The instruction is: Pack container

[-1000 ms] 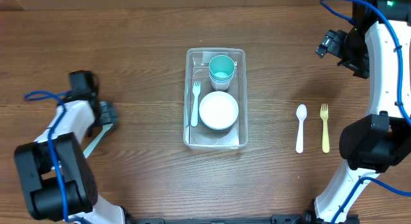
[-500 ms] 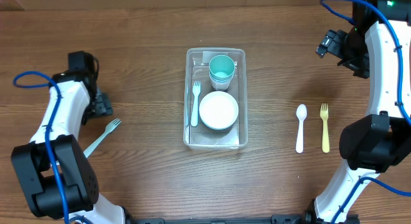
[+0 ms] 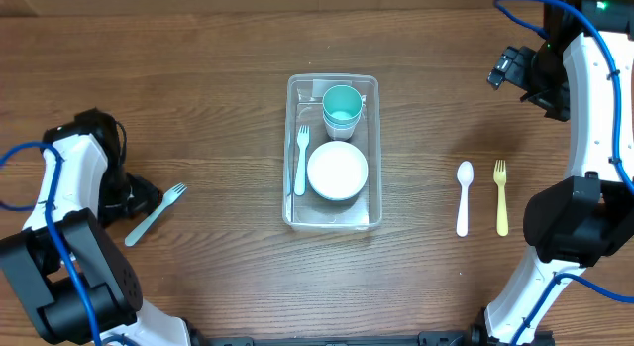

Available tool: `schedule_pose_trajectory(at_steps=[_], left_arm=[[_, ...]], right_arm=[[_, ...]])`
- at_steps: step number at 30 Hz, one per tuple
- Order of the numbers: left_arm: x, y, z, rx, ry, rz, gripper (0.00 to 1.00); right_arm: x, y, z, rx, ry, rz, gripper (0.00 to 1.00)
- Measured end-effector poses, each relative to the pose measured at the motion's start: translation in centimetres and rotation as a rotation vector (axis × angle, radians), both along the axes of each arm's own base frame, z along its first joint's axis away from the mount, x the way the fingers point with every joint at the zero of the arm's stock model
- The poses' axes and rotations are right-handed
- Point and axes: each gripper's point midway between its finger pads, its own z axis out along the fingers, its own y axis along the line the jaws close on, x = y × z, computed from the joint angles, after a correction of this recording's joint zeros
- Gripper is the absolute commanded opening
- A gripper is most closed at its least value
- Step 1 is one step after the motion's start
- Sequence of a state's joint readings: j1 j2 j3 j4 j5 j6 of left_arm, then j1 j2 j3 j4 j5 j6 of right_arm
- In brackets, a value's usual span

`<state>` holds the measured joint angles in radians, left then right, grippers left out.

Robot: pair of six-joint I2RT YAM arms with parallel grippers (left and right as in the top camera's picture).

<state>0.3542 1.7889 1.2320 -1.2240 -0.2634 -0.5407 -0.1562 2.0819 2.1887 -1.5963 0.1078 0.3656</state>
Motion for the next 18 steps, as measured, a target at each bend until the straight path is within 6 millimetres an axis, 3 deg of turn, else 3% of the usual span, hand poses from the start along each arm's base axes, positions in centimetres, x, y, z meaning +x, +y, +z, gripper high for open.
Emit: schedule_pose_trajectory(at_steps=[8, 15, 18], left_arm=[[-4.0, -2.6, -4.9, -0.044, 0.050, 0.148, 1.00], [-4.2, -2.6, -5.1, 0.008, -0.011, 0.245, 1.00], [-3.8, -1.7, -5.0, 0.065, -0.037, 0.252, 1.00]], right_arm=[[0.0, 0.0, 0.0, 0.000, 0.001, 0.000, 1.00], [0.0, 0.0, 0.0, 0.000, 0.001, -0.001, 1.00], [0.0, 0.0, 0.0, 0.000, 0.001, 0.000, 1.00]])
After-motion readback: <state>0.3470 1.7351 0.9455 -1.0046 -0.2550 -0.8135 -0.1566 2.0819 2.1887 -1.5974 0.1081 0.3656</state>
